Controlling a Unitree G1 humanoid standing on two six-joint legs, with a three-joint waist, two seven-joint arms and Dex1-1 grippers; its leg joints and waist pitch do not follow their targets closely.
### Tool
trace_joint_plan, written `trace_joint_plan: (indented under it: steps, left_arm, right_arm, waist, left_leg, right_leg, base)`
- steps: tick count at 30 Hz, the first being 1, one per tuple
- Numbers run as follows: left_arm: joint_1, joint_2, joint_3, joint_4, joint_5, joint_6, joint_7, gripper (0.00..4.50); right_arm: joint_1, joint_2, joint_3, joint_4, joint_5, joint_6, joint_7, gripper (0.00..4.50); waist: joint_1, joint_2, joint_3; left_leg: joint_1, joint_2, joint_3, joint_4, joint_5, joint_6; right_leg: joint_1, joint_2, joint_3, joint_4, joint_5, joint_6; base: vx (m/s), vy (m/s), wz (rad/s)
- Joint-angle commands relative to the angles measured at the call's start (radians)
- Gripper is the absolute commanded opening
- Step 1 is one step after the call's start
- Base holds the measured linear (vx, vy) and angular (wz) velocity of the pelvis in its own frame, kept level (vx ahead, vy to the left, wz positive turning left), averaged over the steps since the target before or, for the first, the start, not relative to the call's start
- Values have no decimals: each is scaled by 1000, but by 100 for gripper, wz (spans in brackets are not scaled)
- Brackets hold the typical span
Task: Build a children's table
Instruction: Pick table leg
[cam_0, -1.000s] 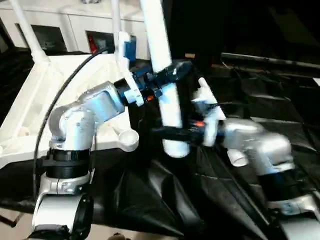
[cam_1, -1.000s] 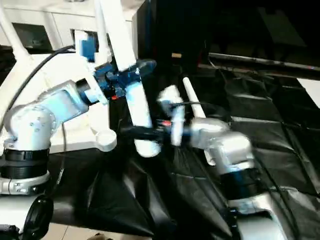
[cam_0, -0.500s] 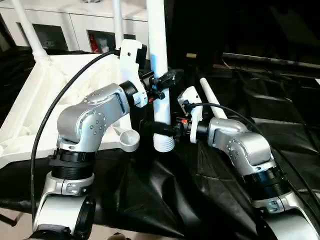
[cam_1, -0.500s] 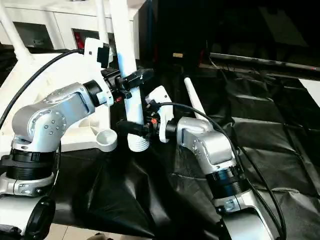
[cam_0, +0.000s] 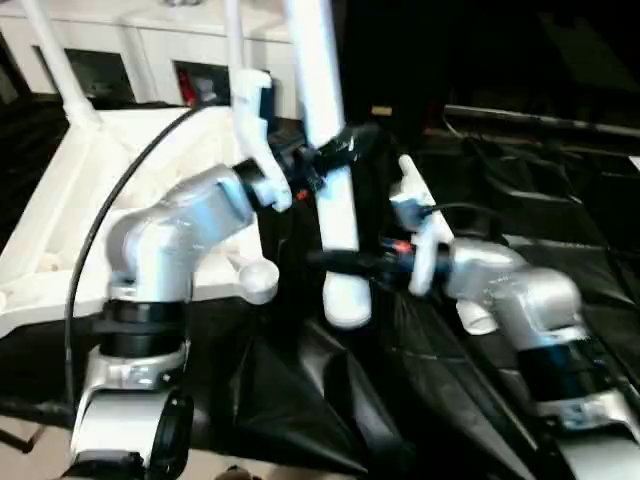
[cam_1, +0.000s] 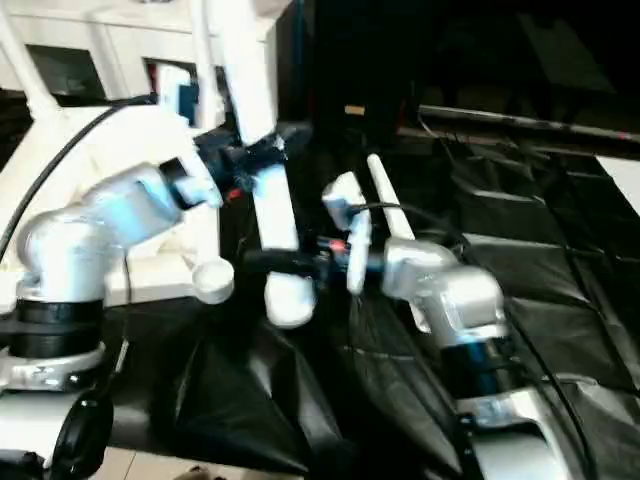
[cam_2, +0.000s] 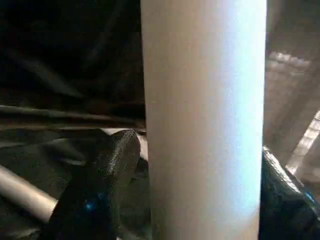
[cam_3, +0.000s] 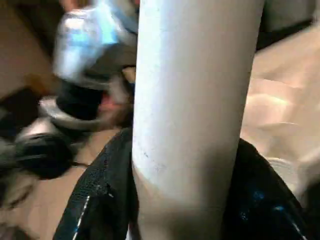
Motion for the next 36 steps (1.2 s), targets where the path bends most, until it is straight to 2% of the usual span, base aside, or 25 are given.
trace_joint_plan:
  steps: [1, 6, 8, 13, 15, 17, 21, 23, 29, 36]
  left_arm:
    - [25, 18, -15, -2, 12, 18, -19, 301]
    - [17, -4, -11, 21, 30, -4, 12, 255]
    - [1, -9, 5, 48, 30, -17, 30, 232]
    - [2, 5, -3, 39, 37, -25, 21, 200]
    - [2, 15, -19, 28, 64, -37, 24, 194]
    - [1, 19, -28, 21, 80, -46, 26, 189]
    - [11, 37, -72, -1, 124, -97, -22, 186]
    - [15, 41, -80, -12, 114, -98, -52, 185]
    - [10, 63, -109, -14, 119, -110, -111, 182]
    - [8, 72, -118, -8, 128, -114, -133, 182]
  right_arm:
    - [-10, -9, 0, -79, 63, -4, 79, 191]
    - [-4, -28, 12, -95, 63, 4, 101, 191]
    - [-3, -29, 14, -99, 68, 9, 99, 191]
    - [-2, -29, 30, -97, 26, -36, 79, 191]
    - [-11, -26, 46, -86, -18, -49, 27, 247]
    - [-21, -15, 53, -72, -52, -53, -29, 263]
    - [-31, 3, 71, -57, -129, -109, -107, 307]
    - [-36, 11, 69, -46, -136, -112, -121, 312]
    - [-46, -6, 81, -30, -145, -124, -94, 316]
    - [-61, -23, 95, -16, -174, -140, -80, 316]
  waist:
    - [4, 1, -82]
    - [6, 0, -79]
    - [6, -2, -79]
    - [6, -4, -81]
    - [6, -5, -82]
    - [2, -3, -82]
    - [0, -1, -81]
    - [1, 0, -82]
    - [1, 0, -81]
    - [-1, -1, -80]
  left_leg:
    - [10, 14, -2, -76, -168, 9]
    - [14, 12, 0, -76, -186, -4]
    - [10, 11, -1, -76, -182, -5]
    - [9, 11, -3, -75, -176, -6]
    - [7, 11, -3, -75, -164, -8]
    - [7, 11, -4, -76, -162, -12]
    - [10, 13, -4, -79, -171, -18]
    - [13, 13, -3, -78, -175, -18]
    - [11, 14, -2, -79, -170, -14]
    - [11, 13, -1, -79, -182, -17]
  right_leg:
    - [70, -52, 38, -83, -320, -163]
    - [67, -53, 38, -93, -383, -138]
    - [69, -53, 36, -95, -409, -120]
    - [67, -53, 35, -96, -420, -105]
    - [68, -54, 35, -94, -408, -104]
    - [66, -52, 35, -93, -405, -99]
    - [64, -53, 37, -92, -392, -105]
    - [63, -53, 38, -90, -372, -117]
    - [67, -53, 40, -82, -326, -139]
    - [68, -54, 40, -85, -360, -132]
  base:
    - [0, 0, 0]
    - [0, 0, 0]
    - [0, 0, 0]
    - [0, 0, 0]
    - [0, 0, 0]
    - [0, 0, 0]
    - [0, 0, 0]
    - [0, 0, 0]
    - [0, 0, 0]
    - [0, 0, 0]
